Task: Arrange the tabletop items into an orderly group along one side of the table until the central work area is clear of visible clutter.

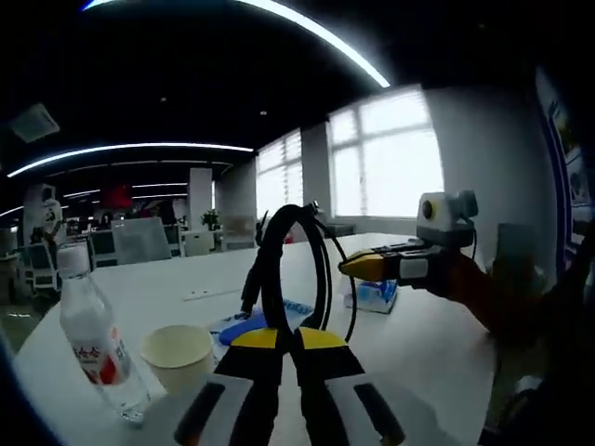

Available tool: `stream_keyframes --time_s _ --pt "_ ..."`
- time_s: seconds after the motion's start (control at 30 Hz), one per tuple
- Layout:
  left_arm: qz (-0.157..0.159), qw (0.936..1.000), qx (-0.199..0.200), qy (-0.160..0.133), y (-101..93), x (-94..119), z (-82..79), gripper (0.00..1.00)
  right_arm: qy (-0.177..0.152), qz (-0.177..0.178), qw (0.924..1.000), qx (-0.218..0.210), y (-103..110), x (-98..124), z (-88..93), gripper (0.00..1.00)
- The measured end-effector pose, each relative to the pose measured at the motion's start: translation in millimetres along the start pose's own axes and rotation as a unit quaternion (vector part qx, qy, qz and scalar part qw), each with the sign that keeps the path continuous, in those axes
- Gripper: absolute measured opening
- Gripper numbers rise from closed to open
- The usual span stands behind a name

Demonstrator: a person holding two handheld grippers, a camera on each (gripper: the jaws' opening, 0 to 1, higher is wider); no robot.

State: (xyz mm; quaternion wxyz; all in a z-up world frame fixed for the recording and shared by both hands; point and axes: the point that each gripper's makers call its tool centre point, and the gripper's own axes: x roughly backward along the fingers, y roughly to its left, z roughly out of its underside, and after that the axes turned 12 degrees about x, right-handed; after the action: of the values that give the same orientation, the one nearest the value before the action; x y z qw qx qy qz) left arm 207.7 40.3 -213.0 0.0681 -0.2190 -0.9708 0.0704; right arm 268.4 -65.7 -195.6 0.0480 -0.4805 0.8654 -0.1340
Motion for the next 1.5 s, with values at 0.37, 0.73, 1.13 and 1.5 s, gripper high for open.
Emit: stream_keyframes --time_s 0.37,0.73,1.13,1.5 --pt "0.007 0.9999 -0.007 -0.005 -9.6 11.9 -13.9 0.03 -0.005 0.005 0.9998 0.018 3.4 8.1 -15.1 0.00" --pt "0.014 0.9993 -0.034 -0.010 -25.4 28.5 -23.1 0.03 -0.008 0.009 0.9996 0.026 16.1 27.1 -28.6 0.00" --pt "0.041 0.9981 -0.046 -0.008 -51.2 40.7 -12.6 0.04 0.007 0.017 0.9991 0.039 30.0 57.9 -21.8 0.01" --pt "0.081 0.9955 -0.046 -0.016 -79.2 39.3 -9.6 0.04 0.007 0.040 0.9976 0.055 29.4 91.1 -26.9 0.01"
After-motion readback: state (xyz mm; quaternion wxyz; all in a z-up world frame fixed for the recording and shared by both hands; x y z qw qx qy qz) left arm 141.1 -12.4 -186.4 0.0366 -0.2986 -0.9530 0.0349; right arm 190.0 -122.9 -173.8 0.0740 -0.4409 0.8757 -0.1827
